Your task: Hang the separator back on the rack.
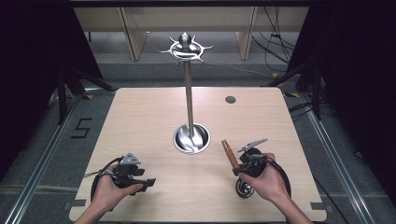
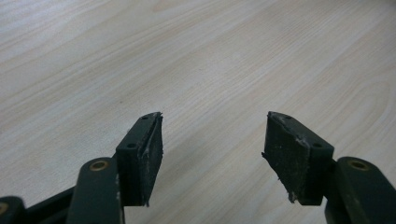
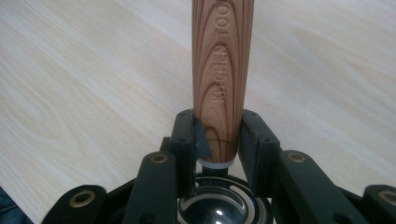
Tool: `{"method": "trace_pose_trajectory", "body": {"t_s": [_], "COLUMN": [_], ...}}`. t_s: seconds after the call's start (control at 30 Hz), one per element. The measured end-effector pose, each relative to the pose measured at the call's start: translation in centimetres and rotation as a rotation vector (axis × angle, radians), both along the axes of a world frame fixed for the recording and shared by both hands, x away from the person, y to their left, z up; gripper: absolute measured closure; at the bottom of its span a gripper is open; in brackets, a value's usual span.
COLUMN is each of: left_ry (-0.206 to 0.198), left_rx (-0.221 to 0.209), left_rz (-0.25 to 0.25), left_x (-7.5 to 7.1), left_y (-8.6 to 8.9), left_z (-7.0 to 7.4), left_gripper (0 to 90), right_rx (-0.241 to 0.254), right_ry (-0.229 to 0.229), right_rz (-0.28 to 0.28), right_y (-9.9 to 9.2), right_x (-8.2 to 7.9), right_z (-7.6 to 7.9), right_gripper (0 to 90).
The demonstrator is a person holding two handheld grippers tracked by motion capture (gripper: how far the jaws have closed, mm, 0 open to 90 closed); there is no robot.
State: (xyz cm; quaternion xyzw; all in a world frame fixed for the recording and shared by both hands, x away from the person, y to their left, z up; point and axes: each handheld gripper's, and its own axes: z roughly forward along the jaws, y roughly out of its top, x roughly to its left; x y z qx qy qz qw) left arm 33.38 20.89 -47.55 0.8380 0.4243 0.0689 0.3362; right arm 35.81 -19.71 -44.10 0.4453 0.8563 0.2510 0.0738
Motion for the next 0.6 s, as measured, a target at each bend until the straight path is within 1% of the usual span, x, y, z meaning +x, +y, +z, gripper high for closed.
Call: {"method": "trace_pose_trajectory", "body": {"t_s": [0.03,0.07,0.1,0.13,0.17,0.2,0.23,0.27,0.3,0.37,0.4,0.43,0.47,0.5,0.53,0.57,0.6], "left_ry": [0.005,-0.009,-0.010,-0.006,-0.003,0.000,-0.003,-0.009,-0.009,-0.002,-0.009,-0.009,-0.007,-0.003,-0.002,-0.007,-0.007], "left_rx": [-0.002,0.002,0.001,0.003,-0.001,-0.001,0.000,0.004,0.004,0.000,-0.006,-0.006,-0.004,-0.004,-0.009,0.005,0.005], "left_rz": [-0.004,0.012,0.012,0.013,0.013,0.003,0.003,0.005,0.005,0.003,0.006,0.006,0.005,0.004,0.008,0.010,0.010], "left_x": [0.0,0.0,0.0,0.1,0.0,0.0,0.0,0.0,0.0,0.0,0.0,0.0,0.0,0.0,0.0,0.1,0.1], "left_y": [0.0,0.0,0.0,0.0,0.0,0.0,0.0,0.1,0.1,0.1,0.0,0.0,0.1,0.1,0.0,0.1,0.1], "left_z": [0.0,-0.1,-0.1,-0.1,-0.1,0.1,0.1,0.1,0.1,0.1,0.1,0.1,0.1,0.1,0.1,0.1,0.1], "left_gripper": [36.5,36.5,36.5,36.5,36.5,36.5,36.5,36.5,36.5,36.6,36.5,36.5,36.5,36.5,36.5,36.5,36.5], "right_rx": [0.009,0.015,0.031,0.031,0.036,0.057,0.062,0.070,0.091,0.085,0.116,0.090,0.101,0.101,0.113,0.127,0.127], "right_ry": [-0.011,-0.031,-0.055,-0.055,-0.071,-0.090,-0.088,-0.097,-0.115,-0.114,-0.153,-0.153,-0.174,-0.174,-0.176,-0.192,-0.192], "right_rz": [-0.010,0.000,-0.006,-0.006,0.005,-0.023,-0.028,-0.030,-0.038,-0.031,-0.031,-0.002,-0.005,-0.005,-0.009,-0.025,-0.025], "right_y": [-0.1,-0.2,-0.5,-0.5,-0.6,-0.6,-0.7,-0.7,-0.7,-0.8,-0.7,-1.0,-0.9,-0.9,-0.9,-0.7,-0.7], "right_x": [-0.2,-0.2,-0.4,-0.4,-0.4,-0.6,-0.6,-0.6,-0.6,-0.6,-0.6,-0.5,-0.4,-0.4,-0.4,-0.5,-0.5], "right_z": [0.2,0.2,0.4,0.4,0.5,0.7,0.9,1.0,1.0,1.2,1.1,1.3,1.3,1.3,1.4,1.3,1.3], "right_gripper": [69.7,69.7,69.8,69.8,69.7,69.7,69.8,69.8,69.7,69.7,69.7,69.7,69.7,69.7,69.7,69.7,69.7]}}
